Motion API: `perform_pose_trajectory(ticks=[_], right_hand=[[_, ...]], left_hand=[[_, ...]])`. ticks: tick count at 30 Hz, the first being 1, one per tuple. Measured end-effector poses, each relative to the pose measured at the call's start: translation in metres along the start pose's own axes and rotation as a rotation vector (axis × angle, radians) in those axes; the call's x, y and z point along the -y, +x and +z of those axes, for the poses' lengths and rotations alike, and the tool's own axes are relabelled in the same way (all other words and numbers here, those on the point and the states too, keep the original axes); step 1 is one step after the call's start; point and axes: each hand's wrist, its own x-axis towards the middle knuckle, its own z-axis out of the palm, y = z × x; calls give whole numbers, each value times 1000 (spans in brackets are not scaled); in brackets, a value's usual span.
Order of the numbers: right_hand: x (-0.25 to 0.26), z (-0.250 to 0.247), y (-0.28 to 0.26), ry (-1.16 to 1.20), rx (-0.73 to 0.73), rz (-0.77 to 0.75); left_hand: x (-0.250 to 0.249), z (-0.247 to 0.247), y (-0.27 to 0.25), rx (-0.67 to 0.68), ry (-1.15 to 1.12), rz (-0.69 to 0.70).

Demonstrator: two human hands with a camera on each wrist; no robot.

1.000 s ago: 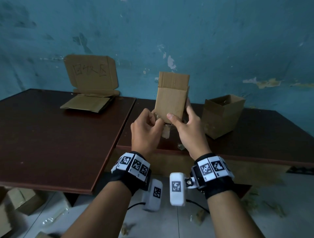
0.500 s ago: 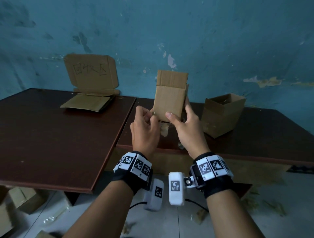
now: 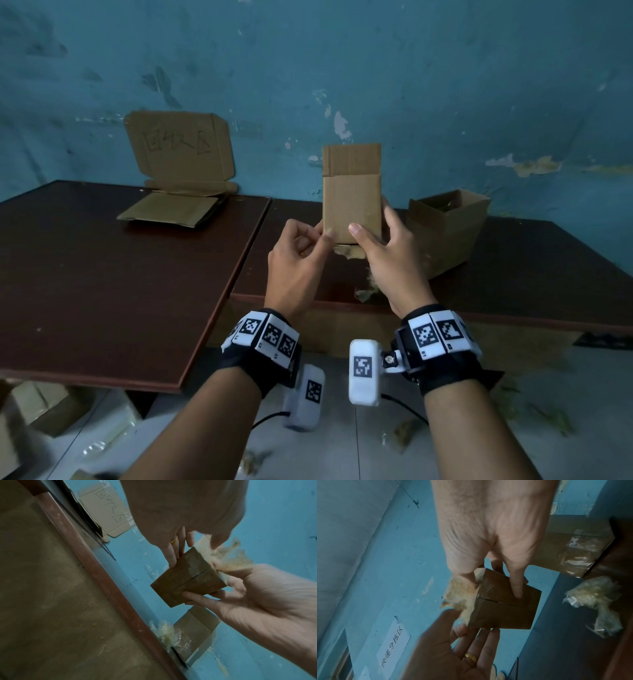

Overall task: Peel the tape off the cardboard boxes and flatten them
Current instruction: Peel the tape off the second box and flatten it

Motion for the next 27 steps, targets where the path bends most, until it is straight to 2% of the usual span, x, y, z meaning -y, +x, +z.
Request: perform_pose_trajectory(ticks=[3,8,15,20,24,27], right_hand=[[0,-1,0,-27,7,8],[1,2,-2,-73,16,-10],[4,-1,-2,-52,15,28],[5,1,-4,-91,20,8],[3,2,-3,-85,8,18],[3,1,-2,-35,-6,30]], left_hand=[[2,4,1,-35,69,52],[11,1,5,-64,108,27],[3,0,6,-105,2,-29],[7,2,6,-102,97,46],[10,1,7,-121,64,21],[10,0,8,-87,-57,-22]])
